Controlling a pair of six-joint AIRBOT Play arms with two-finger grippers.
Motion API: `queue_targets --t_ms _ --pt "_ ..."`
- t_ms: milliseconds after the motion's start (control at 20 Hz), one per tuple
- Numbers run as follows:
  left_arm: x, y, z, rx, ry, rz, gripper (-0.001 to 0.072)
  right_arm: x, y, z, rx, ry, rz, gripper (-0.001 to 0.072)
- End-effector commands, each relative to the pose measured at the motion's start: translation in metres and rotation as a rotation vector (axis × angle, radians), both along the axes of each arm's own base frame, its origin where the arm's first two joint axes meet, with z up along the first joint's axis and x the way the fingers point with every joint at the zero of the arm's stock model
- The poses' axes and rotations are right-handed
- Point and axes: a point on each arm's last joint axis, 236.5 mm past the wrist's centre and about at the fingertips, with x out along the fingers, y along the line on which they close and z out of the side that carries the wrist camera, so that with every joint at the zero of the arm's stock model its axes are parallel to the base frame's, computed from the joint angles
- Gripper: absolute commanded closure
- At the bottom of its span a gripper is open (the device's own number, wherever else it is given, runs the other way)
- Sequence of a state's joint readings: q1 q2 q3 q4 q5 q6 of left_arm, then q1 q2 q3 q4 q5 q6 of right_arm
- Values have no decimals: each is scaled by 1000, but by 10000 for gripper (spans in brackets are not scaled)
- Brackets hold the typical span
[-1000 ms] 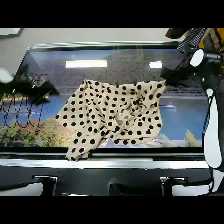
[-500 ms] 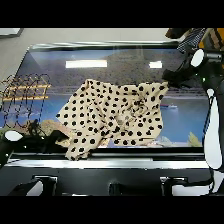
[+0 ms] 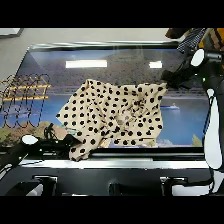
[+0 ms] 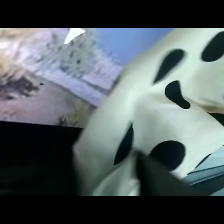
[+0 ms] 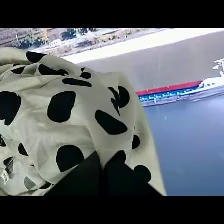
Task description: Fold the clothes and pants, and hang the long-sleeved shirts on hangers.
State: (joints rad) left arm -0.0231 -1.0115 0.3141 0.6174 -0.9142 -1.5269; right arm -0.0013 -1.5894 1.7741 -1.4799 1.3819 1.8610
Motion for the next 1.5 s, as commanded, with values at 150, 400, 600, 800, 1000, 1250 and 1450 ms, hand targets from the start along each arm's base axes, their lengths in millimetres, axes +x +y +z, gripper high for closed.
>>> queue_targets --t_ms 150,400,600,800,1000,1250,1450 --pt "70 -21 61 -87 -218 36 694 5 5 10 27 -39 -9 694" --pt "204 57 267 128 -732 142 695 27 -5 125 23 -434 -70 695" --pt "208 117 462 294 -1129 269 695 -10 -21 269 43 -836 -169 695" --pt "146 144 587 354 -1390 409 694 -109 -36 374 22 -1093 -217 695" --pt "70 181 624 571 -1457 578 693 -225 -45 435 21 -1276 -255 695" --pt "11 187 628 738 -1455 614 692 -314 -44 450 51 -1361 -264 695" --pt "22 186 621 713 -1432 599 692 -319 -44 457 128 -1389 -300 695"
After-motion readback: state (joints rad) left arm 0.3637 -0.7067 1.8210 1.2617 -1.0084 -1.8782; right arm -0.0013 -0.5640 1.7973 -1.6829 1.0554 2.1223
